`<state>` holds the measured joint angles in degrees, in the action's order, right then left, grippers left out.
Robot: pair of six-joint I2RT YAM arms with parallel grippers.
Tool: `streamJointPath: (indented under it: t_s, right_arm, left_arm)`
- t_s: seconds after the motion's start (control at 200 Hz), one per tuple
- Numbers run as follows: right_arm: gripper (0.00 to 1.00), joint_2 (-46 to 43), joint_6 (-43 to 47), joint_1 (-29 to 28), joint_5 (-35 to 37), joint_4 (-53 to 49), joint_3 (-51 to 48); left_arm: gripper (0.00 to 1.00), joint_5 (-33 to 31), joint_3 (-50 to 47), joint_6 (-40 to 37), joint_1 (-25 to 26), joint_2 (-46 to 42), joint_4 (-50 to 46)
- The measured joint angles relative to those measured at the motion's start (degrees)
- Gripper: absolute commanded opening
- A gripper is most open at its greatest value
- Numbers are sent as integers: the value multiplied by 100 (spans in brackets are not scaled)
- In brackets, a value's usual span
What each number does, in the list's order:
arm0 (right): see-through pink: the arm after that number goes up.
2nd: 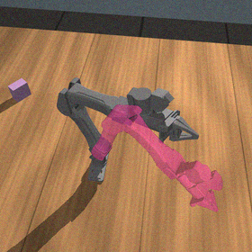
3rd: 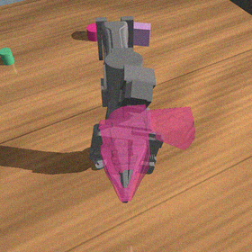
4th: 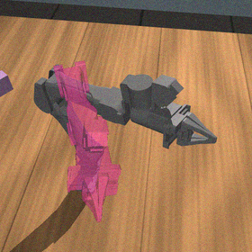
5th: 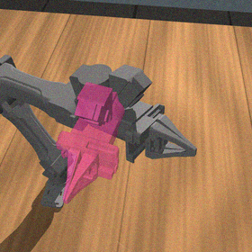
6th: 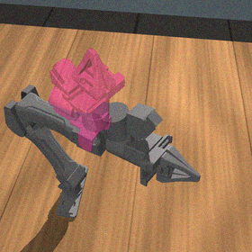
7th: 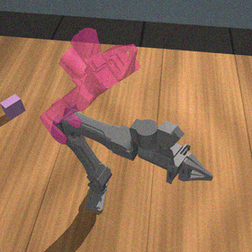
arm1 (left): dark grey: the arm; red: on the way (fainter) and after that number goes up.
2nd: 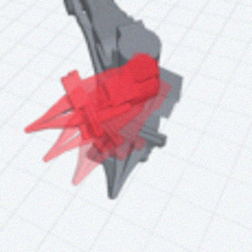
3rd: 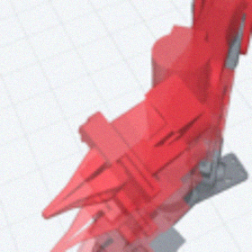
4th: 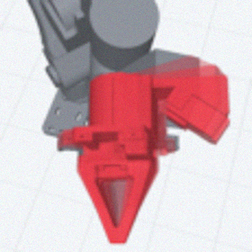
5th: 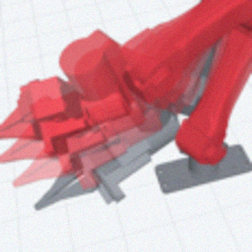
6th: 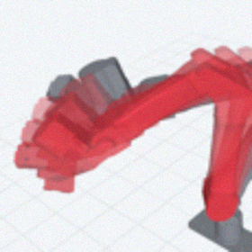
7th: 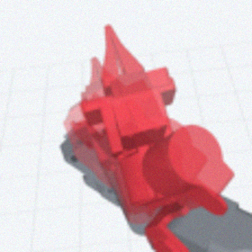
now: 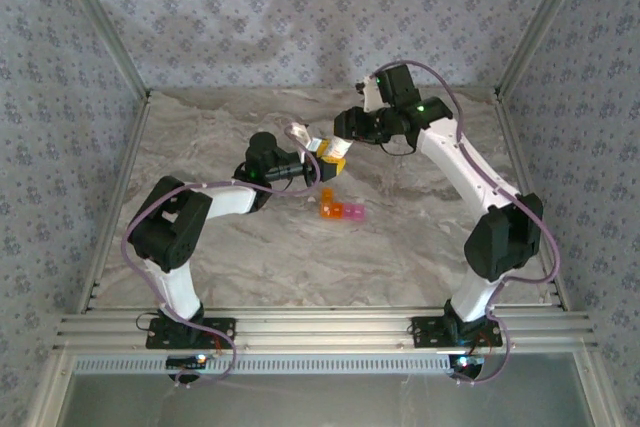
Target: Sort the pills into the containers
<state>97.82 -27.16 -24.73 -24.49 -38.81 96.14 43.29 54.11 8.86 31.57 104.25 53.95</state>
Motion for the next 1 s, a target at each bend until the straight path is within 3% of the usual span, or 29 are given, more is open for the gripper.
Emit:
streamJointPath:
  t_s: [0.19, 0.395, 0.64, 0.999]
  right_arm:
    - [68, -2, -157, 55, -13, -146, 236]
    - [79, -166, 0, 433, -203, -210, 645]
    - [88, -560, 807, 734, -737, -164, 422]
    - [88, -573, 1965, 616, -1005, -603, 297]
  left_arm:
    - [0, 2, 9, -42, 4, -31, 229]
    - [0, 4, 39, -42, 4, -85, 369]
    - [0, 15, 39, -39, 4, -87, 448]
    - [0, 94, 127, -37, 33, -87, 472]
